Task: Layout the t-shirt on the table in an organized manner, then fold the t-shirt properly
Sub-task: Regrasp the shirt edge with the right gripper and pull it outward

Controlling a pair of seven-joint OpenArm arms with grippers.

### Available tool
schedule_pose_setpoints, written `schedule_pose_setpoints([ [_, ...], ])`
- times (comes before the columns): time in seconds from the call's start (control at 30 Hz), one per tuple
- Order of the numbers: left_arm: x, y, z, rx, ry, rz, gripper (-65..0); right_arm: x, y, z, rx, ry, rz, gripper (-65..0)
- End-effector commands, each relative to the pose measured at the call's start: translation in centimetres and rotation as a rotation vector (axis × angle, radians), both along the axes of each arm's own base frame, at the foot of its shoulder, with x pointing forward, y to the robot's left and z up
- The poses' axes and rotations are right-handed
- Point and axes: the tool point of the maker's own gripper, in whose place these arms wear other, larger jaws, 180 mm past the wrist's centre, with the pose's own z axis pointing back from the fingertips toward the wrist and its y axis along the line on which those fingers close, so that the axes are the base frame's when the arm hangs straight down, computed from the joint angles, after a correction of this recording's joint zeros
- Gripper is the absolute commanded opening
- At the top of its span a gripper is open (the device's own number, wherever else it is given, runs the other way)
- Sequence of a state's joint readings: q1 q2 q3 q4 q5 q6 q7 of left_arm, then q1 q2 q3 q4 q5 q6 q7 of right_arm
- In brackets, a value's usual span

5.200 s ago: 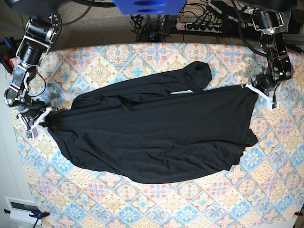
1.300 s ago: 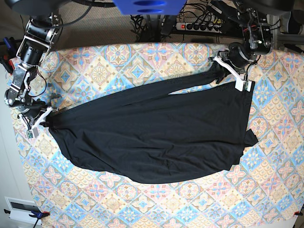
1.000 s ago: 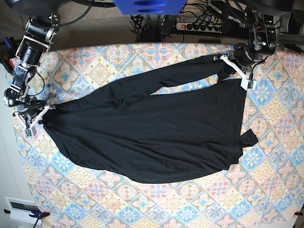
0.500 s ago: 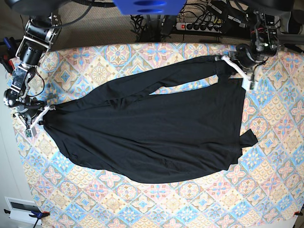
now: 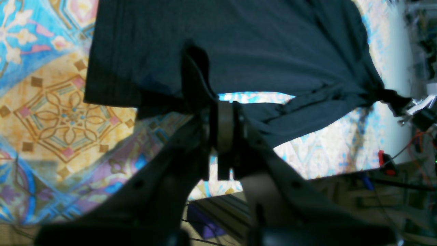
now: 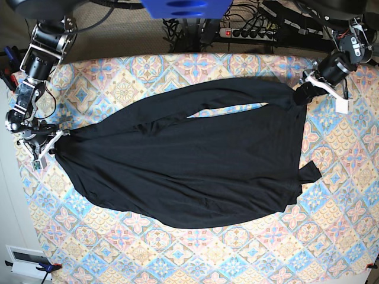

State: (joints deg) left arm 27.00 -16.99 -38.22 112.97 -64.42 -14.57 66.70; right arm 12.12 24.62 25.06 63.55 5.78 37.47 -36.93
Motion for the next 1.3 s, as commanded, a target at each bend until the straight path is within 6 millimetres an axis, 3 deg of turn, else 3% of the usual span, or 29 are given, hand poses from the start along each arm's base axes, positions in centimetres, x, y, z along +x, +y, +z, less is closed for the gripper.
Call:
schedule_pose_setpoints([
  [0.0, 0.4, 0.0, 1.2, -0.008, -0.040, -0.012, -65.0, 0.4, -0.9, 2.0, -0.041, -0.039, 0.008, -56.3],
  [0.13, 0.4, -0.1, 1.2, -0.011, -0.036, -0.016, -65.0, -0.3, -0.6, 3.6, -0.114, -0.046, 0.047, -44.3],
  [0.23, 0.5, -0.3, 1.2, -0.014, -0.038, -0.019, -65.0, -1.1, -0.3, 3.6, -0.137, -0.041, 0.064, -37.5],
  [0.5, 0.5, -0.1, 1.3, -0.011, -0.039, -0.016, -65.0, -4.1, 1.1, 2.2, -0.153, 0.003, 0.140, -36.5],
  [0.63, 0.5, -0.1, 1.3, -0.011, -0.041, -0.016, -65.0, -4.4, 4.5, 1.6, -0.114, -0.058, 0.220, -36.5],
  [0.73, 0.6, -0.1, 1.3, -0.008, -0.042, -0.017, -65.0, -4.4, 8.2, 0.5, -0.078, -0.075, 0.331, -36.5],
  [0.8, 0.6, -0.1, 1.3, -0.008, -0.042, -0.017, -65.0, -4.3, 9.1, 0.3, -0.073, -0.080, 0.368, -36.5],
  [1.1, 0.6, -0.1, 1.3, -0.008, -0.042, -0.017, -65.0, -4.3, 8.4, -0.2, -0.083, -0.062, 0.381, -36.5],
  [1.27, 0.5, 0.0, 1.3, -0.008, -0.042, -0.015, -65.0, -2.9, 6.6, 0.5, -0.222, -0.045, 0.401, -36.5],
])
